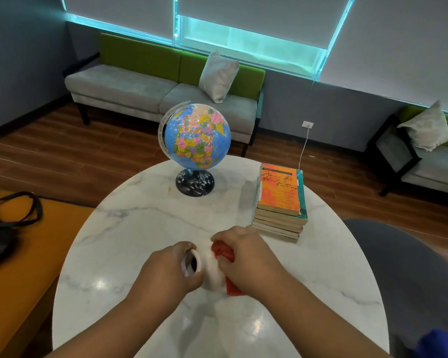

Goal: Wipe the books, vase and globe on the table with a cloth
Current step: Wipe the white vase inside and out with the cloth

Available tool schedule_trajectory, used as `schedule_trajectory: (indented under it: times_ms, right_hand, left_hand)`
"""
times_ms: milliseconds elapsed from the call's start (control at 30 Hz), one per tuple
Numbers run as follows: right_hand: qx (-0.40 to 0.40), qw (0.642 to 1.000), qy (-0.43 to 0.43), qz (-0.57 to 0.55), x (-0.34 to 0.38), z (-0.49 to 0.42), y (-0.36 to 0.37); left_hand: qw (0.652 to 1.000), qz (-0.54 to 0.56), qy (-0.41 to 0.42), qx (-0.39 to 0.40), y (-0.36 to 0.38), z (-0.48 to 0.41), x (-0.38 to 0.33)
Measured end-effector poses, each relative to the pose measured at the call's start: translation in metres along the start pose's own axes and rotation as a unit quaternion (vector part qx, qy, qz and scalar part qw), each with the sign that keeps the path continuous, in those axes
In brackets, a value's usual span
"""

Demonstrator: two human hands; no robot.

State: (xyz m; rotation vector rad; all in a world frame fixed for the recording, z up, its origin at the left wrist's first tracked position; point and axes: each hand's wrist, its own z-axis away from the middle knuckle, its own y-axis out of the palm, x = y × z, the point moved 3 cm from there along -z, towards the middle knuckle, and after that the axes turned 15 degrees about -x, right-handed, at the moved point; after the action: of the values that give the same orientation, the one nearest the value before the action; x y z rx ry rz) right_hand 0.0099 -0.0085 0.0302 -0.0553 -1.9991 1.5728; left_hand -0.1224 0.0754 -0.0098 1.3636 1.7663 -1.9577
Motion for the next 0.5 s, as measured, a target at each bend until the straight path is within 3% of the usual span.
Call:
schedule_trajectory:
  times_ms: [100,200,300,500]
  right_hand:
    - [0.033,0.999,-0.008,-0.023,0.011,0.009,0.002]
    - [-0.007,0.997,0.061,-0.042,-0.006,0.001,-0.003]
    - [-0.044,0.996,0.078,-0.028,-0.008,-0.006,-0.005]
    - [0.027,0.995,0.042,-0.091,0.018,0.011,0.006]
  left_hand:
    - [1.000,-0.009,0.000,-0.002,0.000,-0.002,-0.004]
    - [1.000,-0.012,0.000,0.007,0.000,-0.003,-0.003]
    - [1.000,-0.017,0.007,0.003,0.001,-0.004,-0.006]
    - [1.000,-0.011,0.004,0.001,-0.001,-0.006,-0.006]
